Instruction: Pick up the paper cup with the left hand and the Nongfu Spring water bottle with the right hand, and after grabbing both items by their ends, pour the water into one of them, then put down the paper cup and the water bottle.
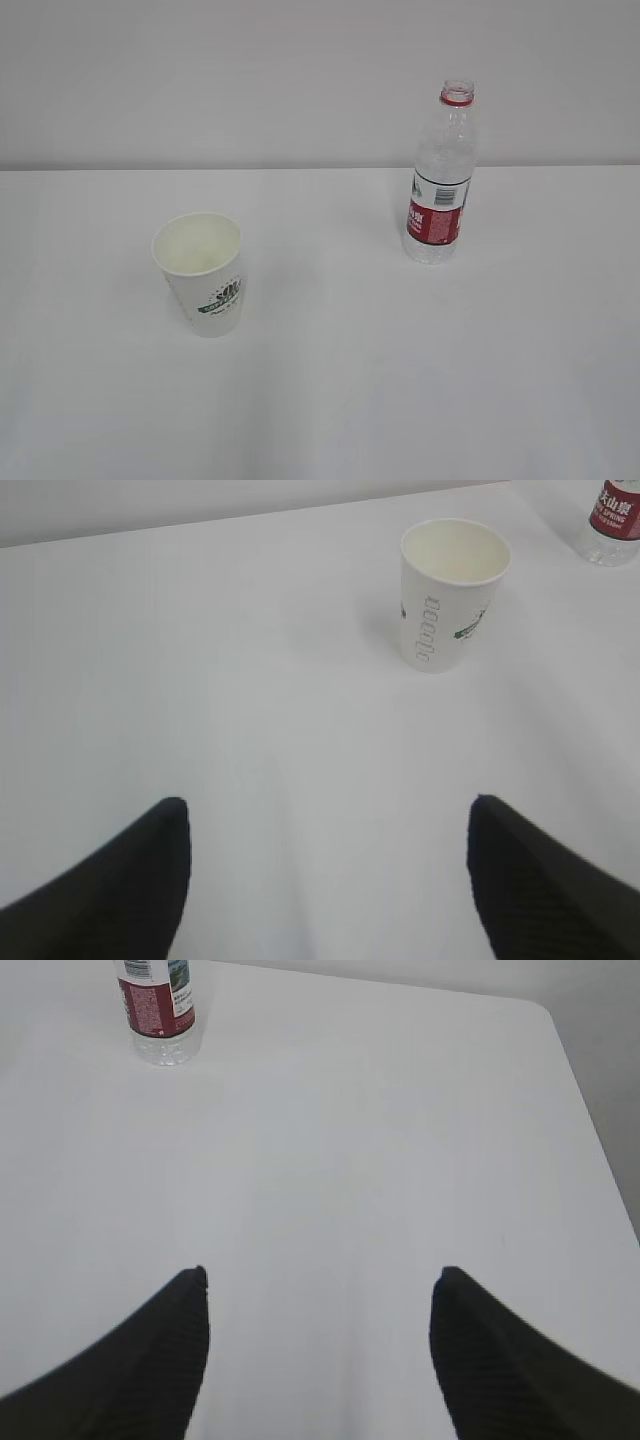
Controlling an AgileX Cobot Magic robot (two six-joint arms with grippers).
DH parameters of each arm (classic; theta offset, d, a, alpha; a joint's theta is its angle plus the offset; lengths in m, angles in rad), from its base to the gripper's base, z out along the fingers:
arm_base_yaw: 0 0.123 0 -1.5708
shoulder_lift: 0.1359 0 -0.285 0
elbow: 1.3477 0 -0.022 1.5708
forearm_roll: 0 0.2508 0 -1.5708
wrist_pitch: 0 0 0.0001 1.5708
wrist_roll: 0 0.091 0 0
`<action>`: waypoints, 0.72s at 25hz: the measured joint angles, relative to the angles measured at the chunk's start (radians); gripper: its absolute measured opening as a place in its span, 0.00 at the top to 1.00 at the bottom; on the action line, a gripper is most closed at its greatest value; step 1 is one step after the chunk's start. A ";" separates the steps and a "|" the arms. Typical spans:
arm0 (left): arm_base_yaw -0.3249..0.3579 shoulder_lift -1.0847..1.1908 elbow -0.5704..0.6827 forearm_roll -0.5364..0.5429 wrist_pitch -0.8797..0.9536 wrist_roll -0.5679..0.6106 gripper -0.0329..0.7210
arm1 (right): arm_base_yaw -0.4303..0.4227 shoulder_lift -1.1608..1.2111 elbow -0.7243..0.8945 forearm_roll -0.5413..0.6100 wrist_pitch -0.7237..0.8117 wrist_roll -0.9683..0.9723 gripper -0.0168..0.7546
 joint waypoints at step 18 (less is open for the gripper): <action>0.000 0.000 0.000 0.000 0.000 0.000 0.18 | 0.000 0.000 0.000 0.000 0.001 0.000 0.30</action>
